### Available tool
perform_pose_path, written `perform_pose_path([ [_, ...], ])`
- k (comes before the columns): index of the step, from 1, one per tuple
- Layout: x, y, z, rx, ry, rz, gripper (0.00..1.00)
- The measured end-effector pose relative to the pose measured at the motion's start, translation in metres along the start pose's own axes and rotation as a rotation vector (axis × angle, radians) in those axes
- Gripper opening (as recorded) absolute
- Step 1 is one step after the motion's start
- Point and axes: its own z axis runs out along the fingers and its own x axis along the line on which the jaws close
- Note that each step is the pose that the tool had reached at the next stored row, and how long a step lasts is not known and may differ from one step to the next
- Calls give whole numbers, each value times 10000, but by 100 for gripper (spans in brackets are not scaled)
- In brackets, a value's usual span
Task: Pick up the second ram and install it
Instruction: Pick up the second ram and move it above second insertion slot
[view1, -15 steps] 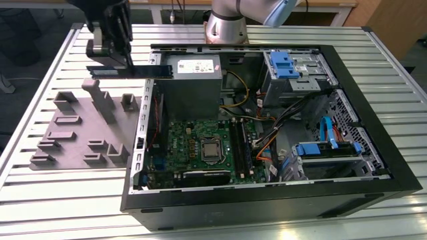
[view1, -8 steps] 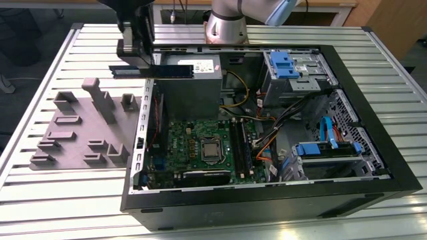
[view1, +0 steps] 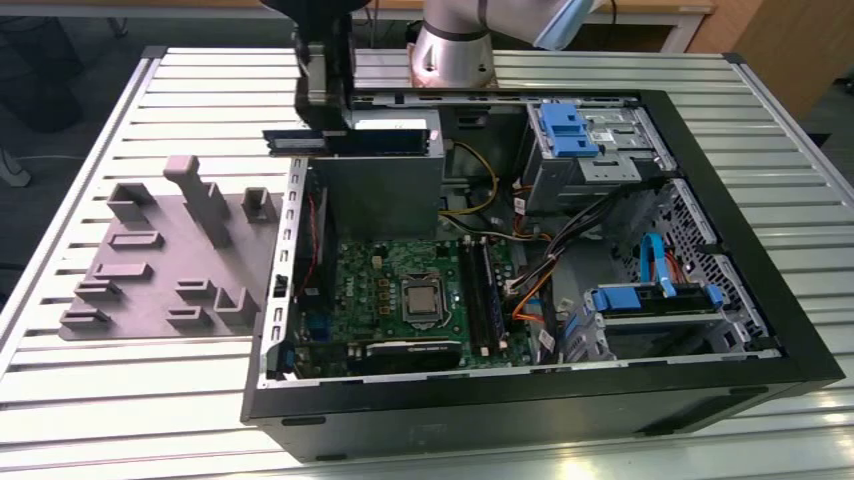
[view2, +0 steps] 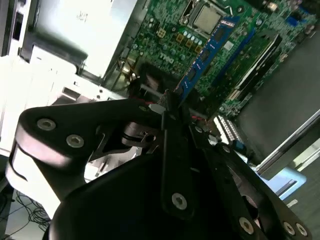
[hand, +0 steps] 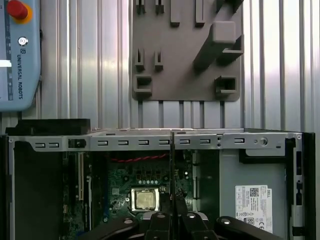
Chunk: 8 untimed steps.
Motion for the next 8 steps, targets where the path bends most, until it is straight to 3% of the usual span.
perform_pose_path([
  [8,-11,-364,-2,-1,1,0,14],
])
